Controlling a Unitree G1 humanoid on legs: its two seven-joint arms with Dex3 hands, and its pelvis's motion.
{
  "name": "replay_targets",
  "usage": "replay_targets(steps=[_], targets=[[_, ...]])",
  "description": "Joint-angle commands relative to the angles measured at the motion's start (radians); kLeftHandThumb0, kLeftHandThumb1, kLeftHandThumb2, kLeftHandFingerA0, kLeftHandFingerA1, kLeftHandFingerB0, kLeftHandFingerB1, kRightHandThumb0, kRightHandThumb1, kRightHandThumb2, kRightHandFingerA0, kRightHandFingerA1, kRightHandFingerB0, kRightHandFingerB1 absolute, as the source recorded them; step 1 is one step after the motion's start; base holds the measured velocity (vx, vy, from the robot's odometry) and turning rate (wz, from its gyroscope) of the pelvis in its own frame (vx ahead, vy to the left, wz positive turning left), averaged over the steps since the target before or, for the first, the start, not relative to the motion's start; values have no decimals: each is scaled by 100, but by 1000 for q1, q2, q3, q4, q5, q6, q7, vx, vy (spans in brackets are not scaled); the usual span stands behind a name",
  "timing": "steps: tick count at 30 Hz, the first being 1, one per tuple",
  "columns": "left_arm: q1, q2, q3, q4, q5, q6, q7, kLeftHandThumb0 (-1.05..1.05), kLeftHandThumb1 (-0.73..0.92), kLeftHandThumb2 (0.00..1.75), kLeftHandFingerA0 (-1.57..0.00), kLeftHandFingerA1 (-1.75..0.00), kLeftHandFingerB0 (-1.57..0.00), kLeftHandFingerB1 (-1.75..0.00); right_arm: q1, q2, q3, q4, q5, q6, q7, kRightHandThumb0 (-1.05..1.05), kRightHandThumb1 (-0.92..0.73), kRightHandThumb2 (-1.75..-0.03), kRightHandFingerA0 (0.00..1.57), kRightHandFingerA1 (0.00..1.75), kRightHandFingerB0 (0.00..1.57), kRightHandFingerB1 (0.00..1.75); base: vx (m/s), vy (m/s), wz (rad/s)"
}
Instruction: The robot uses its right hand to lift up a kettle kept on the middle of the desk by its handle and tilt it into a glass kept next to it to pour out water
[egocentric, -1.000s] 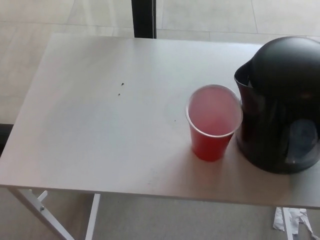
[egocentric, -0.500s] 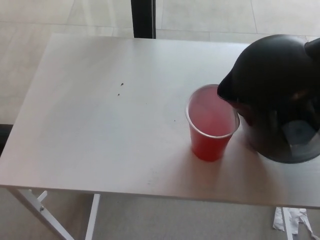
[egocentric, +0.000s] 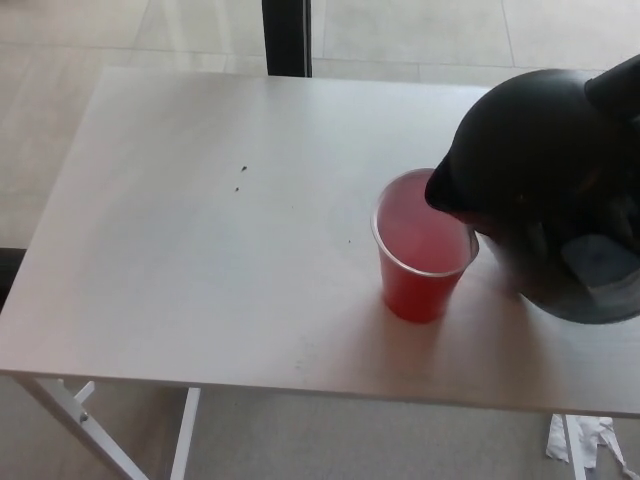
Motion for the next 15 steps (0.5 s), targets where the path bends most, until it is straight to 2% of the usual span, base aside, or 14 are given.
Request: replay_targets(steps=[1, 2, 3, 4, 6, 7, 9, 10, 11, 12, 13, 14, 15], targets=[[4, 26, 6, -9, -18, 48, -45, -104, 43, 143, -46, -74, 0, -78, -34, -19, 26, -24, -25, -18, 56, -19, -63, -91, 85, 172, 76, 151, 0, 0, 0], [5, 27, 7, -10, -17, 49, -46, -104, 43, 143, -46, -74, 0, -78, -34, -18, 26, -23, -25, -18, 57, -19, -63, -91, 85, 172, 76, 151, 0, 0, 0], [10, 27, 6, -20, -14, 47, -40, -105, 33, 136, -3, -60, 0, -81, -49, -27, 36, 1, -45, -64, 47, -14, -49, -115, 88, 172, 78, 153, 0, 0, 0], [11, 27, 8, -26, -15, 54, -34, -105, 68, 108, -6, -64, 0, -85, -58, -29, 38, -2, -48, -52, 50, -15, -46, -120, 88, 173, 78, 154, 0, 0, 0], [12, 26, 8, -33, -15, 59, -33, -105, 70, 107, -8, -65, 0, -86, -68, -34, 43, 2, -55, -58, 51, -15, -44, -125, 91, 171, 81, 152, 0, 0, 0], [9, 28, 7, -27, -11, 53, -34, -105, 49, 140, -8, -67, 0, -99, -89, -53, 62, 6, -89, -88, 49, -17, -46, -124, 90, 174, 80, 159, 0, 0, 0], [2, 31, 5, -7, -6, 40, -35, -105, 49, 140, -8, -67, 0, -99, -103, -73, 84, 9, -123, -118, 39, -17, -46, -124, 90, 174, 80, 159, 0, 0, 0], [4, 34, 0, -8, 2, 30, -34, -33, -11, 88, -5, -56, -23, -73, -113, -81, 97, 8, -140, -112, 41, -18, -47, -122, 91, 175, 79, 160, 0, 0, 0], [3, 35, -2, -7, 4, 32, -29, -33, -12, 87, -4, -56, -22, -73, -122, -88, 108, 5, -153, -100, 47, -21, -50, -114, 89, 175, 75, 160, 0, 0, 0], [2, 35, 0, -7, 1, 35, -28, -33, -12, 87, -5, -56, -22, -73, -132, -96, 121, 10, -171, -103, 43, -21, -51, -113, 90, 175, 77, 158, 0, 0, 0], [3, 37, 0, -6, 0, 31, -34, -105, 68, 108, -9, -65, 0, -87, -141, -100, 130, 4, -181, -84, 50, -22, -51, -113, 90, 175, 78, 157, 0, 0, 0], [7, 36, 2, -17, -4, 35, -37, -105, 50, 139, -8, -65, 0, -100, -154, -107, 144, 9, -200, -103, 43, -22, -52, -106, 89, 173, 82, 136, 0, 0, 0], [10, 36, 2, -22, -5, 37, -38, -105, 50, 139, -8, -65, 0, -100, -157, -111, 150, 12, -207, -114, 39, -22, -52, -106, 89, 173, 82, 136, 0, 0, 0]])
